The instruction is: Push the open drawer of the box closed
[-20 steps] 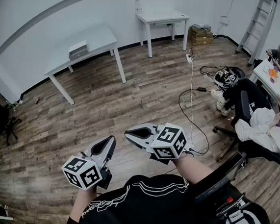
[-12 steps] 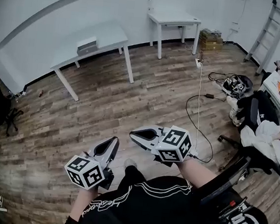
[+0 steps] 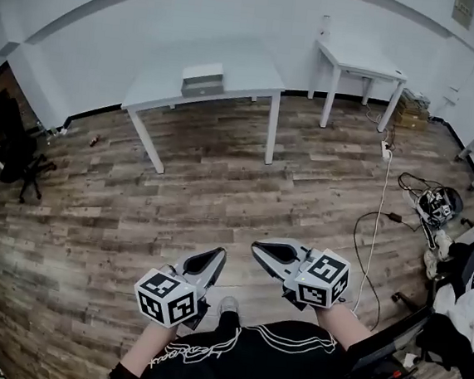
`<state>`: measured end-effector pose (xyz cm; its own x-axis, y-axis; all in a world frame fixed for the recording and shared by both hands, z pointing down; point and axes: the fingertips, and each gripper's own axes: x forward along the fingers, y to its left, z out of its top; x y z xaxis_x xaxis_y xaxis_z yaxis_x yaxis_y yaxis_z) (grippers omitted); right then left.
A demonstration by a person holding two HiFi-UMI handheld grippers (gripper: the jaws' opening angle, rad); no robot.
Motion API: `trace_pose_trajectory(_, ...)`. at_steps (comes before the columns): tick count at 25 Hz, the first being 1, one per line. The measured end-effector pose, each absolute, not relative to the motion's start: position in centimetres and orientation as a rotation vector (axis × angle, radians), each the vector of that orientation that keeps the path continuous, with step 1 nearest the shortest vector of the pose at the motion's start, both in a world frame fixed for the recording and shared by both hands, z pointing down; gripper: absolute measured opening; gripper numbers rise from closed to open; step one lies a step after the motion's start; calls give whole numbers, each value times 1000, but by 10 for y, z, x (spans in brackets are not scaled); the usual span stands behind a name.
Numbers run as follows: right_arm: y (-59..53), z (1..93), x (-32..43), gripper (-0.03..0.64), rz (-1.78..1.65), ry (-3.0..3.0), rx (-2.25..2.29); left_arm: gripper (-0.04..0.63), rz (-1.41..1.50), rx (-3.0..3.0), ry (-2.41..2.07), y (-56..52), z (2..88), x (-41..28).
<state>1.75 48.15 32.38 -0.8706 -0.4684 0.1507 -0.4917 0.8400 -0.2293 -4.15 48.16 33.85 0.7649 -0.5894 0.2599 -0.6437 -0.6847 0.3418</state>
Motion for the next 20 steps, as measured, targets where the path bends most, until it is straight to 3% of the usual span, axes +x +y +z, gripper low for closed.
trace_pose_trajectory(9,286,327,-62,9,389,-2896,780,6,195,2529,-963,280,340,-123)
trace_pose_trajectory(20,124,354,-45,9,418,-2911,800,6,185,2536,-897,124,362,-100)
